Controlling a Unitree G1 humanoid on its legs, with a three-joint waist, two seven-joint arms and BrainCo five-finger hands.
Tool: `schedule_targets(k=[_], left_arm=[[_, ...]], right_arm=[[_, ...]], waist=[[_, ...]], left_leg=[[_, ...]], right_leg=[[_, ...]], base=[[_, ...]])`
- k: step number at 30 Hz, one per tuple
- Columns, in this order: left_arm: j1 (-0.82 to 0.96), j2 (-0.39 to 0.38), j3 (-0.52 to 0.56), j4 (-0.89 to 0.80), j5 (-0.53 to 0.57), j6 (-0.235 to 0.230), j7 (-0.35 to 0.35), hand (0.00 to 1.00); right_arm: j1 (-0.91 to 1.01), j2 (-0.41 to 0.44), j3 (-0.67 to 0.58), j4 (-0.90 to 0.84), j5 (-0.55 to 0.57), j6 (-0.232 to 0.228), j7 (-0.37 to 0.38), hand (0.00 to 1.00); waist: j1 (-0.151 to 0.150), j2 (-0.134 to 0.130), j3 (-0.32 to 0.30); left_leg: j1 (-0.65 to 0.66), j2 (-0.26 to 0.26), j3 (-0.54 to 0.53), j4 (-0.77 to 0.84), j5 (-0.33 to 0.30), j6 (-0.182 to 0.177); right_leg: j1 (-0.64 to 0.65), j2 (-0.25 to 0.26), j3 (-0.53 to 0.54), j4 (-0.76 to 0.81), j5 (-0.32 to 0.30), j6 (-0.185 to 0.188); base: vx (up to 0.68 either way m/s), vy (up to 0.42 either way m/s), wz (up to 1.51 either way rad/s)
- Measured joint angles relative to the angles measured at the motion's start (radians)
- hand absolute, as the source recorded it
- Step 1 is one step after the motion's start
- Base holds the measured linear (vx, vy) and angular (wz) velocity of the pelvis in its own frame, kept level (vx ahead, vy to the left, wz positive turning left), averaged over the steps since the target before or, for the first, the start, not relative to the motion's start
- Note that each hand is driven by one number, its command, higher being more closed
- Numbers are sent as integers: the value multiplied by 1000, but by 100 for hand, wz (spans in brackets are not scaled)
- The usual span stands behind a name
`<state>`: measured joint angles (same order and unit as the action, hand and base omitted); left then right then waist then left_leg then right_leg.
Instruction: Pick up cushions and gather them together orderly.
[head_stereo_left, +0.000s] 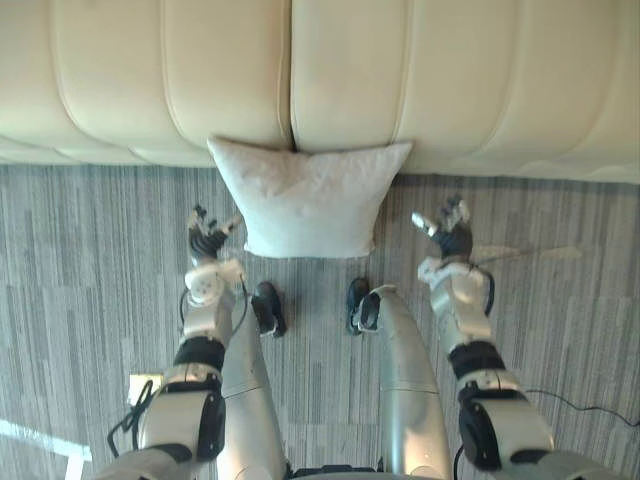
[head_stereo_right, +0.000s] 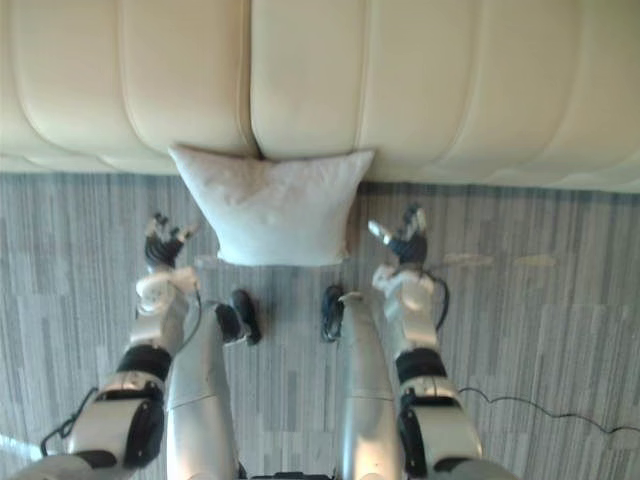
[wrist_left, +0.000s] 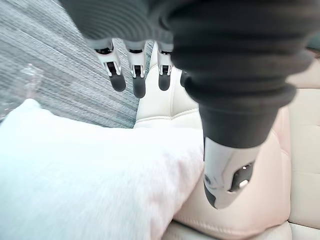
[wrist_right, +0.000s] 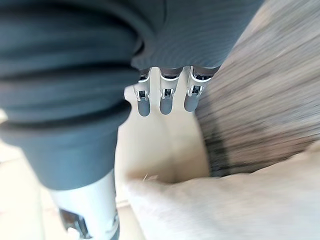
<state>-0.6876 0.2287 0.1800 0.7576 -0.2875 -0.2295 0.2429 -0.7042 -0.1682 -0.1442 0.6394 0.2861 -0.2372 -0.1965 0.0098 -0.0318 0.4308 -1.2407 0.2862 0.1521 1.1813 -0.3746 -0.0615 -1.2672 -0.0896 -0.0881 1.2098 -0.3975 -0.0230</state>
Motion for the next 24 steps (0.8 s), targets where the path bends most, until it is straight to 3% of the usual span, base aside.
schedule_targets(k=[7, 13, 14, 15, 24], left_arm=[[-222, 33, -49, 2, 0, -3, 11, 0], [-356, 26, -119, 3, 0, -7, 38, 0], [-374, 20, -129, 3, -1, -8, 48, 0], [-382, 9, -137, 3, -1, -8, 61, 100], [-439, -30, -181, -21, -33, -7, 177, 100]], right_arm=[[-224, -67, 33, 9, 22, -10, -20, 0], [-377, -61, 70, 98, 41, -12, -39, 0], [-390, -57, 70, 106, 48, -21, -53, 100], [-397, -48, 70, 121, 51, -30, -60, 100], [-435, -49, 112, 141, 124, -22, -87, 100]], waist=[[2, 0, 53], [4, 0, 68], [3, 2, 69], [3, 2, 69], [2, 1, 69]], left_leg=[[-192, -9, -29, 76, 11, 13], [-291, -27, -33, 85, 22, 21], [-302, -33, -33, 87, 23, 23], [-307, -33, -33, 89, 23, 23], [-329, -43, -18, 108, 30, 34]], right_leg=[[-175, -23, -15, 81, 0, 0], [-266, -44, -16, 97, 1, -2], [-274, -49, -16, 99, 1, -2], [-276, -50, -16, 98, 1, -2], [-309, -64, 2, 126, 3, -4]], base=[[-73, -12, 11], [-34, 13, 12], [-9, 27, 9], [-11, 37, 8], [-20, 17, 4]])
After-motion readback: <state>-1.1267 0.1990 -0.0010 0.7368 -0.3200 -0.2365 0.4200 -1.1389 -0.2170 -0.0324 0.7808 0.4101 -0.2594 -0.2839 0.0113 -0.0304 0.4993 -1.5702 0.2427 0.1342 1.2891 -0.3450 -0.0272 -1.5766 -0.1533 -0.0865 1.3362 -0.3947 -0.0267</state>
